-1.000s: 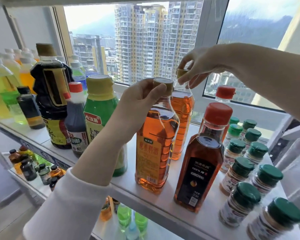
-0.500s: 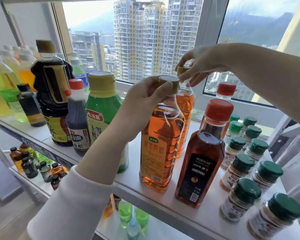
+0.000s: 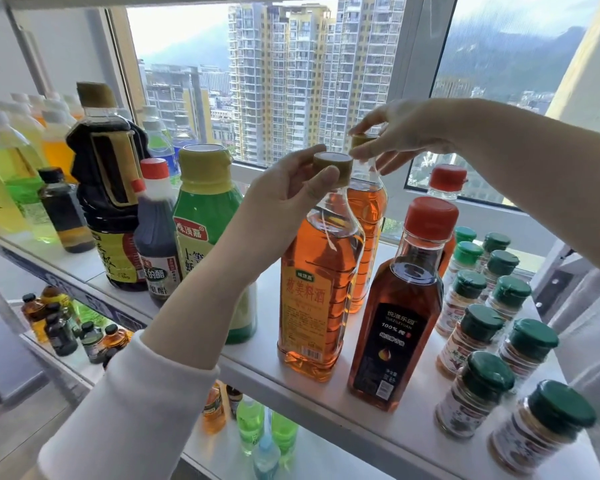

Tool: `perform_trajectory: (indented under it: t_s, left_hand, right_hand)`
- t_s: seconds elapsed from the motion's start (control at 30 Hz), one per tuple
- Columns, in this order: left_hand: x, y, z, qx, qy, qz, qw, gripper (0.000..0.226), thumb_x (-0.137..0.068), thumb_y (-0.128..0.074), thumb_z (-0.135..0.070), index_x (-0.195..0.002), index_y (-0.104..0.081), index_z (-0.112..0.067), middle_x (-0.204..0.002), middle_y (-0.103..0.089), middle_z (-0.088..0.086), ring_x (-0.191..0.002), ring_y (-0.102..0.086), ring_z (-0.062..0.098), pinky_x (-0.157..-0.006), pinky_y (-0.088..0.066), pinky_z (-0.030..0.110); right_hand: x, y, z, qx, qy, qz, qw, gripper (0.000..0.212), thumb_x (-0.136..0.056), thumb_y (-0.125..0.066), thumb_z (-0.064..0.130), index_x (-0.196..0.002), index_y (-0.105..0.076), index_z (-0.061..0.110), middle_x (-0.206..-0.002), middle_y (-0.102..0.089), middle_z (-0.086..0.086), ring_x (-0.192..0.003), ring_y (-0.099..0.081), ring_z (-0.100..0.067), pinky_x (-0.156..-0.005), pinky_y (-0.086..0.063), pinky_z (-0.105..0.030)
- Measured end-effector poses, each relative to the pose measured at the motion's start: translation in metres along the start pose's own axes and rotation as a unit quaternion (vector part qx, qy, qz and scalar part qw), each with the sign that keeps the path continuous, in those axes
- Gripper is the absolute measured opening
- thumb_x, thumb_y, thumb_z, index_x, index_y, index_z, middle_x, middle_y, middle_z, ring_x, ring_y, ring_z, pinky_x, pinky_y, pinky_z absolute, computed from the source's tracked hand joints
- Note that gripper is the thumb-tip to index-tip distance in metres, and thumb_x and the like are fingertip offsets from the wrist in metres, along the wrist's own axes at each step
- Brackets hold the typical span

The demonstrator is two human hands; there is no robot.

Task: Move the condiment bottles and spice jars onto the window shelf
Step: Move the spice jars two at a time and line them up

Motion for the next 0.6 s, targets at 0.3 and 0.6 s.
perform_trajectory:
  t_s: [0.3,0.6]
  left_hand:
    - [0.007,0.066,-0.017,-0.011,-0.065,-0.101,0.993,0.036,-0.089,-0.056,-0.032,-0.123,-0.050,-0.020,-0.120,-0.061,-0.007,-0.110,-0.059,0.006,-0.099,-0.045,0.031]
    - [0.004,0.132,-0.009,-0.002,-0.109,-0.065,0.992,0.026,-0.090,-0.056,-0.025,-0.116,-0.051,-0.025,-0.118,-0.061,-0.011,-0.109,-0.059,0.002,-0.094,-0.046,0.022]
  right_hand:
    - [0.045,0.033,0.052,0.018,0.092,-0.217,0.972,0.057,-0.084,-0.060,0.038,-0.133,-0.047,0.011,-0.132,-0.054,-0.015,-0.097,-0.059,-0.018,-0.079,-0.051,-0.025]
    - [0.081,-0.044,0.142,0.020,0.136,-0.327,0.935,0.046,-0.088,-0.056,0.040,-0.126,-0.054,0.014,-0.121,-0.058,0.005,-0.095,-0.053,-0.002,-0.069,-0.034,0.002]
Point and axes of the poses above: each hand's wrist, its own x-axis away from the middle knuckle, its own y-axis out of the back of the hand, z = x × y, the point moved 5 cm from there along -x, towards the middle knuckle
